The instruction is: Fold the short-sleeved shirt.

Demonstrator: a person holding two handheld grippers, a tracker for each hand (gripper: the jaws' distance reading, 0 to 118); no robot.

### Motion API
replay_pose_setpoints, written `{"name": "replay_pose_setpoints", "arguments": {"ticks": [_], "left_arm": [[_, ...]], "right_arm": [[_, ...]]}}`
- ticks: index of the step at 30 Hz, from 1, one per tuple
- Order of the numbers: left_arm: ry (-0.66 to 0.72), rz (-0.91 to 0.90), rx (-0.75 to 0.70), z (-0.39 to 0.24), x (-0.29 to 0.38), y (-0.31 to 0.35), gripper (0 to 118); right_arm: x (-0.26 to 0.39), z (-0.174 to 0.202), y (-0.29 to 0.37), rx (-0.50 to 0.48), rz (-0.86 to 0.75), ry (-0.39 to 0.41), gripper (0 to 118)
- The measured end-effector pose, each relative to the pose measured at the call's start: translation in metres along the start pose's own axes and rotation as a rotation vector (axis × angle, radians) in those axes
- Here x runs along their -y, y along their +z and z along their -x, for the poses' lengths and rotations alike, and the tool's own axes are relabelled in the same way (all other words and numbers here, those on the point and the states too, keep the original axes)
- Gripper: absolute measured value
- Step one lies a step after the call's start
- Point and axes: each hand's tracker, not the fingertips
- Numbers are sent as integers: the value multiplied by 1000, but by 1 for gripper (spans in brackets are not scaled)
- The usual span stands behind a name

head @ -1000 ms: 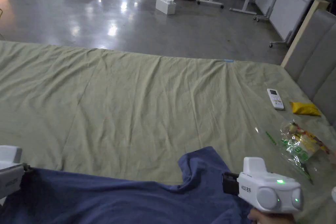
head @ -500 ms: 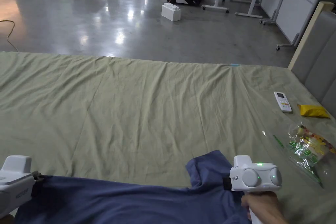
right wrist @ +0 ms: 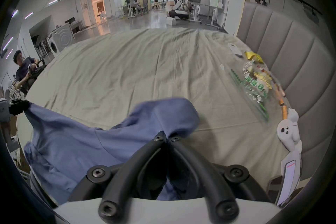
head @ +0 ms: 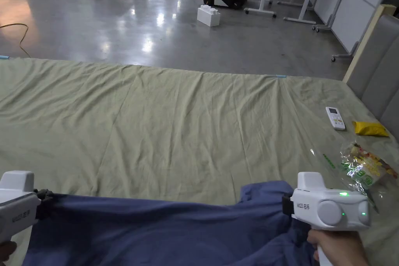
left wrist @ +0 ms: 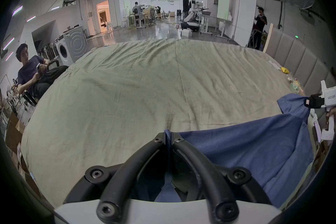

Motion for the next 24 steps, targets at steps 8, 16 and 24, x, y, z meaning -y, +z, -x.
{"name": "replay_pose_setpoints", "arguments": {"ticks": [8, 16, 24], "left_arm": [[5, -74, 41, 15, 20, 70, 5], [3, -59, 60, 26, 77, 117, 5], [-2, 102, 70, 29, 148, 127, 5]], "right_arm": [[36, -3, 87, -9, -39, 38, 1], [99, -5, 135, -27, 7, 76, 1], [163, -1, 126, -20, 146, 87, 1]]}}
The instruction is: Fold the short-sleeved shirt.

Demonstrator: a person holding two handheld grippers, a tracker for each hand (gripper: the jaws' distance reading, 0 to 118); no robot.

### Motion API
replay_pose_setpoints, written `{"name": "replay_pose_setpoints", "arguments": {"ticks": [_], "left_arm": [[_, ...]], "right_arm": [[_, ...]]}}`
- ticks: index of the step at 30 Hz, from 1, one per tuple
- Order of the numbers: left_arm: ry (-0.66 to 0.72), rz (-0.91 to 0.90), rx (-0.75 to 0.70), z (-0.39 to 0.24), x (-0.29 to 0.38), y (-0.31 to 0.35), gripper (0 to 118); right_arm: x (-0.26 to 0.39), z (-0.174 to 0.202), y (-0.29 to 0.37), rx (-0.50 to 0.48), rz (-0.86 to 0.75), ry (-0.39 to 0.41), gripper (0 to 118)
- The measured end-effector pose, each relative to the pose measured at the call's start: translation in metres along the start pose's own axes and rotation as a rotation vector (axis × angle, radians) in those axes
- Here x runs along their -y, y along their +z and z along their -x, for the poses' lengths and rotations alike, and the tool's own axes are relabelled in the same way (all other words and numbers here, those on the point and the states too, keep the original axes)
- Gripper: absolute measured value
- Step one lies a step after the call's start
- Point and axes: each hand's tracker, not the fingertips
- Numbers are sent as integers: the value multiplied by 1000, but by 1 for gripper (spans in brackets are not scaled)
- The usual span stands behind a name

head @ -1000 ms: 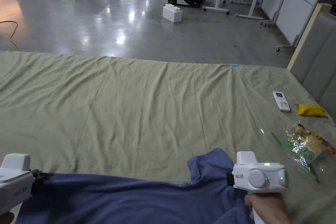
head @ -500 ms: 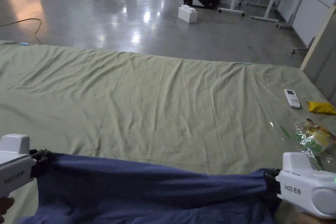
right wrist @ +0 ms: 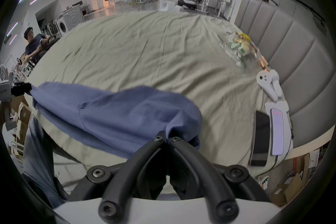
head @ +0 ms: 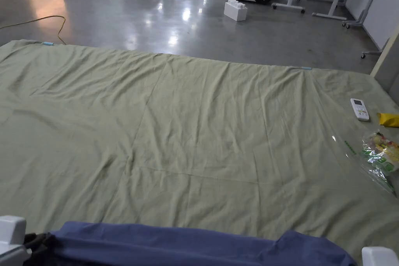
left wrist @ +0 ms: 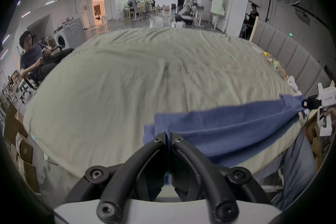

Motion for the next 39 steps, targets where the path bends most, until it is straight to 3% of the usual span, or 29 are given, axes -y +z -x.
{"name": "replay_pose_setpoints", "arguments": {"ticks": [6, 14, 15, 17, 18, 19, 21, 23, 29, 31, 35, 38, 39], "left_arm": [[-43, 104, -21, -3, 26, -18, 5], [-79, 155, -42, -5, 45, -50, 9], [-77, 154, -44, -5, 43, -50, 13], [-67, 146, -44, -6, 39, -47, 14], [-60, 143, -41, -6, 35, -47, 17], [-52, 136, -41, -6, 32, -46, 25], [-40, 76, -58, -13, 18, -41, 58], [-31, -2, -56, -20, 4, -38, 71], [-57, -221, -66, -64, -46, -31, 71], [-61, -312, -82, -80, -60, -26, 71], [-47, -486, -104, -109, -85, -11, 67], [-43, -597, -134, -122, -96, 0, 40], [-50, -625, -157, -126, -98, 3, 22]], "right_arm": [[27, 8, -31, 38, 92, 37, 2], [36, 15, -48, 61, 68, -11, 7], [35, 16, -47, 62, 66, -10, 17], [30, 21, -39, 84, 67, -6, 26], [26, 22, -34, 104, 56, -1, 38], [21, 23, -28, 116, 36, 1, 53], [10, 25, -16, 132, -44, -16, 89], [-6, 30, -4, 149, -121, -23, 98], [-49, 55, 13, 161, -400, -80, 97], [-61, 66, 18, 156, -507, -96, 89], [-83, 90, 24, 168, -682, -111, 51], [-95, 104, 32, 171, -809, -122, 22], [-98, 108, 35, 169, -859, -127, 13]]}}
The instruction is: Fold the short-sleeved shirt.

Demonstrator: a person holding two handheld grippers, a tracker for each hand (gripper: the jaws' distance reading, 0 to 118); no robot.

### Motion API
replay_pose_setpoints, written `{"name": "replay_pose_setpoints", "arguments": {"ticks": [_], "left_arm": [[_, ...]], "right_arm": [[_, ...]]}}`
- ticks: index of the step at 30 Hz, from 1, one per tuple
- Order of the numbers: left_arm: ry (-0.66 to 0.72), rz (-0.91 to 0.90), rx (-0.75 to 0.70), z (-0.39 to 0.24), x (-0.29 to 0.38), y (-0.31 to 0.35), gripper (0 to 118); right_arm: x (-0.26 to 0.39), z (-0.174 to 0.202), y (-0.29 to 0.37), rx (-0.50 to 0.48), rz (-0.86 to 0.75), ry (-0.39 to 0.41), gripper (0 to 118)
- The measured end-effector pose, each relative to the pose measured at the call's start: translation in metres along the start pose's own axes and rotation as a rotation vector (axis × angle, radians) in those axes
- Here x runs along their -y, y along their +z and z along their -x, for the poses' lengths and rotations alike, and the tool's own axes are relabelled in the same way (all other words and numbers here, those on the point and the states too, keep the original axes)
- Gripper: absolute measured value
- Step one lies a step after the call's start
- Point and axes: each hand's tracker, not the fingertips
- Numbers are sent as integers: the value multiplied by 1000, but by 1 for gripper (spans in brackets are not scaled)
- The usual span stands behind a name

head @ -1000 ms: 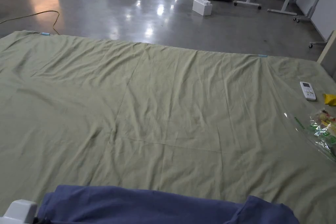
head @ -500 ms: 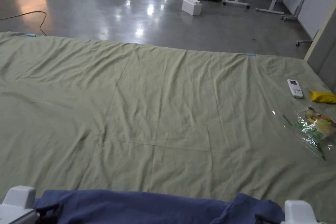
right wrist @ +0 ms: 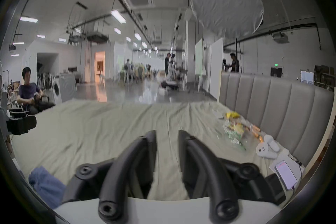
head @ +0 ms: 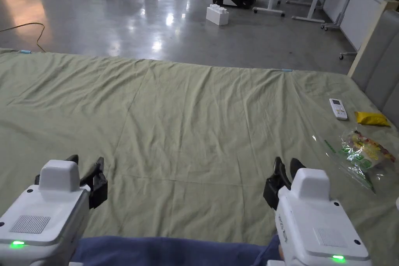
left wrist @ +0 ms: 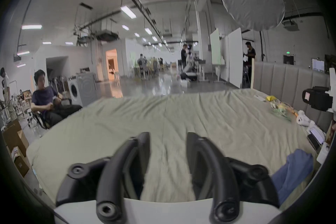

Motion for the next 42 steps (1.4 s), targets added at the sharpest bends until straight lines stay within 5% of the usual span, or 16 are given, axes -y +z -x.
{"name": "replay_pose_setpoints", "arguments": {"ticks": [3, 13, 27, 29, 33, 42], "left_arm": [[1, -49, -42, -6, -9, 4, 6], [68, -22, -48, 21, -9, 8, 2], [282, 587, 179, 182, 73, -6, 4], [331, 632, 181, 196, 87, -8, 18], [522, 719, 251, 220, 117, -18, 92], [849, 801, 503, 212, 163, -29, 92]], "right_arm": [[-13, 12, 3, 31, -115, 73, 3], [-11, 19, -2, -12, -67, 42, 0], [18, 24, -9, -65, 67, 98, 1], [22, 25, -11, -70, 84, 106, 0], [30, 26, -12, -77, 117, 109, 0], [38, 22, -14, -76, 176, 104, 0]]}}
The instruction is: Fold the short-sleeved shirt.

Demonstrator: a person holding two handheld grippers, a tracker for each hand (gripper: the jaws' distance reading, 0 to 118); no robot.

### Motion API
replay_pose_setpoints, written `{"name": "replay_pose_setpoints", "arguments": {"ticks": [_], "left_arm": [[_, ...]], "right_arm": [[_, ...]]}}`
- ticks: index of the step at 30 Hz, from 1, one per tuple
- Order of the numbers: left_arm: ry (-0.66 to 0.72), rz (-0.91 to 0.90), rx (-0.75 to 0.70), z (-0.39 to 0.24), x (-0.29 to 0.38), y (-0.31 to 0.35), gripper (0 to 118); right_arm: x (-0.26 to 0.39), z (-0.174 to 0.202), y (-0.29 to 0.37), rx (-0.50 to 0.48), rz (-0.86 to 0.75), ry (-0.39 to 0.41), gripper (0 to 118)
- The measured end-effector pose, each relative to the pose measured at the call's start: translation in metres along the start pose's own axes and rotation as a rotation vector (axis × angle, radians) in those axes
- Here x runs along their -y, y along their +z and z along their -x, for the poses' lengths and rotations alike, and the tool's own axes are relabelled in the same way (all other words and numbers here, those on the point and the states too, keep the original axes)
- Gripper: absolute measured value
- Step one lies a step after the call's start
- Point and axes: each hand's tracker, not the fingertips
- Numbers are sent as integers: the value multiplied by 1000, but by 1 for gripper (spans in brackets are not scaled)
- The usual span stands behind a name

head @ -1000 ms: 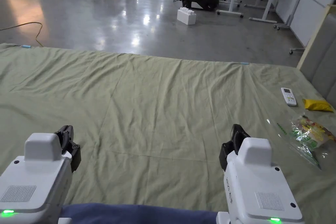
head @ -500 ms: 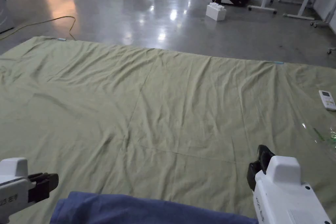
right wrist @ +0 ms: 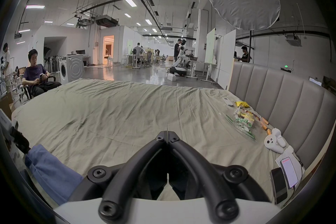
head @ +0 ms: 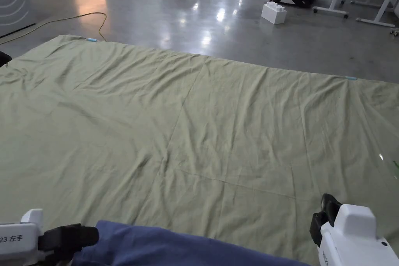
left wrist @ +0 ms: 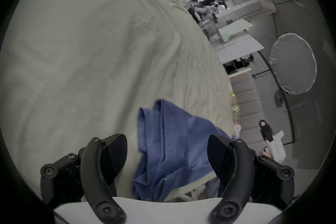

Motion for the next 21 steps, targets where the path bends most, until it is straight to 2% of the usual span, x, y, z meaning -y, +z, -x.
{"name": "replay_pose_setpoints", "arguments": {"ticks": [3, 5, 7, 8, 11, 12, 13, 14, 15, 21], "left_arm": [[-15, -4, 107, -2, 9, -9, 92], [29, 22, 178, -2, 12, -16, 92], [55, 45, 194, -2, 14, -24, 86], [44, 36, 187, -1, 12, -25, 79], [46, 17, 104, -3, 16, -35, 24], [40, 21, 63, 0, 14, -36, 19], [29, 23, 33, 1, 16, -37, 18], [41, 8, 94, -1, 17, -35, 17], [46, 1, 91, -3, 17, -34, 13], [-46, -12, 14, -24, 11, -23, 9]], "right_arm": [[3, -2, -1, 5, 31, -21, 0], [3, -1, -1, 9, 30, -12, 0], [4, -1, 0, 7, 35, -7, 0], [4, 0, 0, 6, 37, -5, 0], [5, 2, 0, 4, 44, -3, 0], [5, 2, 0, 3, 45, -3, 0], [5, 3, 0, 2, 46, -2, 0], [5, 4, 0, 0, 48, 0, 0], [7, 3, -1, -1, 48, 1, 0], [6, 4, 1, -6, 44, 9, 0]]}}
